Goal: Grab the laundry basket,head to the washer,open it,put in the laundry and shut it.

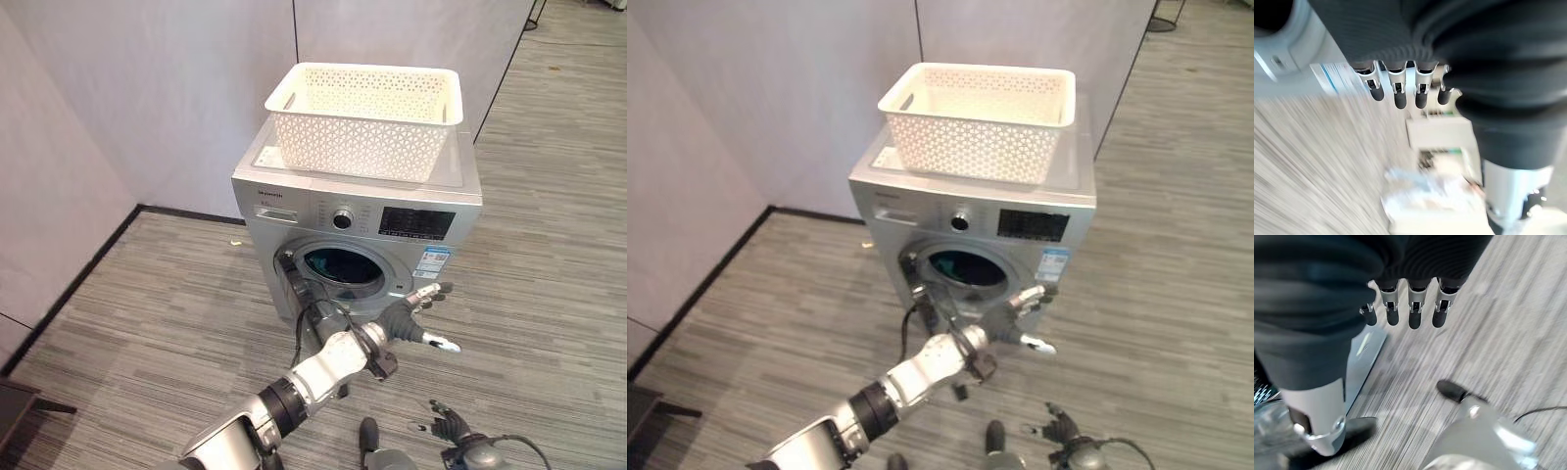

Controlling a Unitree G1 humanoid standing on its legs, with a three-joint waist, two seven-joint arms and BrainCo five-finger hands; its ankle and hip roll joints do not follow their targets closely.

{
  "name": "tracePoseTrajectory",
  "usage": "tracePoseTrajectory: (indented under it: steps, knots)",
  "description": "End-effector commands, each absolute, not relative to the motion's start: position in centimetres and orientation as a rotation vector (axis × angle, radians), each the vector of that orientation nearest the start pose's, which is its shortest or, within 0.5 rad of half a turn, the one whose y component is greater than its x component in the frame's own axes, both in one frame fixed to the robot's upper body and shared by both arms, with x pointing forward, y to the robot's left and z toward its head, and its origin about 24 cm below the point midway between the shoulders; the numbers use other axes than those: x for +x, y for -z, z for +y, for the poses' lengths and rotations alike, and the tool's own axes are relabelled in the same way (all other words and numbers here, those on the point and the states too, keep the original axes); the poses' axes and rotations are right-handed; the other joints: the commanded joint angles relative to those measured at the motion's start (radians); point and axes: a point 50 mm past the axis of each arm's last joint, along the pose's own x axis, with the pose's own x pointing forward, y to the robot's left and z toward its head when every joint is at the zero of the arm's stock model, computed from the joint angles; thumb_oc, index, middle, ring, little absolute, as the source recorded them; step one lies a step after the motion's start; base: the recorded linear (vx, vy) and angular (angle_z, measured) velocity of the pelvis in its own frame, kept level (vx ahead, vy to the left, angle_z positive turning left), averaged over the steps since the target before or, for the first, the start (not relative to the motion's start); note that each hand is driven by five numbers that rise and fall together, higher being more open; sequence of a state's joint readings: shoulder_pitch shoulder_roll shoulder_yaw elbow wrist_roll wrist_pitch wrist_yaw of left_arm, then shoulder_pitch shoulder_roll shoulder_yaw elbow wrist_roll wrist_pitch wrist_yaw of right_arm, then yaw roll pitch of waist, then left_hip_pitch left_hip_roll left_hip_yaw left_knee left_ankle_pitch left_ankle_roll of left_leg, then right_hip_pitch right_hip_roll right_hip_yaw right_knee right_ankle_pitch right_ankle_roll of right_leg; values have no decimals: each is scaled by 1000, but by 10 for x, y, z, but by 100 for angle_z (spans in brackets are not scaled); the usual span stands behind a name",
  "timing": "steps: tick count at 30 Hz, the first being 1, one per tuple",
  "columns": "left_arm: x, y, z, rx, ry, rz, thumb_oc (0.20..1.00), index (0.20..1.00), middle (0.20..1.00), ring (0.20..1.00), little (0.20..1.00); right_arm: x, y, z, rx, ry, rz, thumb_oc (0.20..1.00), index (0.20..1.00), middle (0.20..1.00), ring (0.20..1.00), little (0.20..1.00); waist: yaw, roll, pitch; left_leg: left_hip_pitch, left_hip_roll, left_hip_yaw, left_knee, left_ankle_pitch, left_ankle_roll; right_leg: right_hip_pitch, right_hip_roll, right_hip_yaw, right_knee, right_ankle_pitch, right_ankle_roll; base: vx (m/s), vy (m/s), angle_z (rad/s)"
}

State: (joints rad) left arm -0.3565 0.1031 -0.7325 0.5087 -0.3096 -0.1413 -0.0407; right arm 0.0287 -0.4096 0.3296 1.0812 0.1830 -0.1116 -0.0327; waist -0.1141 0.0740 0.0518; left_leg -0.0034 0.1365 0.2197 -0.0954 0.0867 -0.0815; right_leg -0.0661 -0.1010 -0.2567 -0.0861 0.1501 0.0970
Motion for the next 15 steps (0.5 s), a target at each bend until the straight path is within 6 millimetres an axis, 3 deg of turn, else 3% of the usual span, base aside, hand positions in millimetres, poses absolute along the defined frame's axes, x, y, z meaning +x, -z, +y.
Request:
tracePoseTrajectory:
  steps: [1, 3, 4, 5, 6, 7, 8, 10, 15]
  knots:
    - [266, 16, 83, 157, 521, 200, 1000, 1000, 1000, 1000, 1000, 127, 133, -274, -337, 127, 987, 1000, 1000, 1000, 1000, 1000, 39, -61, 78, -8, 2, -19, 8, 12, -29, 73, -94, 6, 20, -57, 79, 25, -40, -1]
    - [247, 44, 136, 191, 365, 326, 1000, 1000, 1000, 1000, 1000, 116, 136, -279, -325, 152, 1019, 1000, 1000, 1000, 1000, 1000, 52, -55, 71, 1, 3, -21, 8, 12, -31, 89, -93, -1, 17, -60, 79, 33, -37, 20]
    - [218, 63, 191, 225, 221, 434, 1000, 1000, 1000, 1000, 1000, 104, 136, -288, -319, 177, 1054, 1000, 1000, 1000, 1000, 1000, 67, -48, 59, 16, 3, -20, 8, 11, -33, 105, -92, -4, 13, -62, 78, 48, -17, 21]
    - [202, 68, 215, 207, 138, 481, 1000, 1000, 1000, 1000, 1000, 100, 136, -292, -320, 185, 1065, 1000, 1000, 1000, 1000, 1000, 74, -44, 53, 21, 4, -19, 8, 10, -33, 111, -92, -4, 10, -61, 79, 67, -6, 19]
    - [171, 74, 263, 212, -2, 564, 1000, 1000, 1000, 1000, 1000, 91, 136, -299, -324, 188, 1094, 1000, 1000, 1000, 1000, 1000, 87, -36, 34, 32, 6, -16, 8, 11, -36, 124, -93, -11, 8, -62, 80, 37, 6, 14]
    - [161, 74, 280, 283, -36, 592, 1000, 1000, 1000, 1000, 1000, 86, 137, -300, -337, 176, 1111, 1000, 1000, 1000, 1000, 1000, 93, -36, 25, 40, 4, -17, 8, 8, -37, 134, -94, -13, 6, -64, 80, 25, 9, 20]
    - [149, 84, 294, 327, -93, 676, 1000, 1000, 1000, 1000, 1000, 82, 137, -302, -361, 171, 1136, 1000, 1000, 1000, 1000, 1000, 97, -35, 16, 46, 4, -19, 8, 6, -37, 141, -96, -18, 7, -65, 81, 5, 11, 15]
    - [138, 94, 299, 355, -116, 752, 1000, 1000, 1000, 1000, 1000, 81, 138, -304, -378, 165, 1155, 1000, 1000, 1000, 1000, 1000, 99, -35, 6, 52, 4, -18, 8, 2, -36, 147, -98, -19, 7, -66, 82, -7, 13, 31]
    - [118, 123, 291, 393, -133, 937, 1000, 1000, 1000, 1000, 1000, 79, 137, -308, -392, 176, 1184, 1000, 1000, 1000, 1000, 1000, 91, -40, -13, 73, 5, -9, 8, -9, -32, 155, -95, -8, 9, -72, 80, -19, 15, 1]
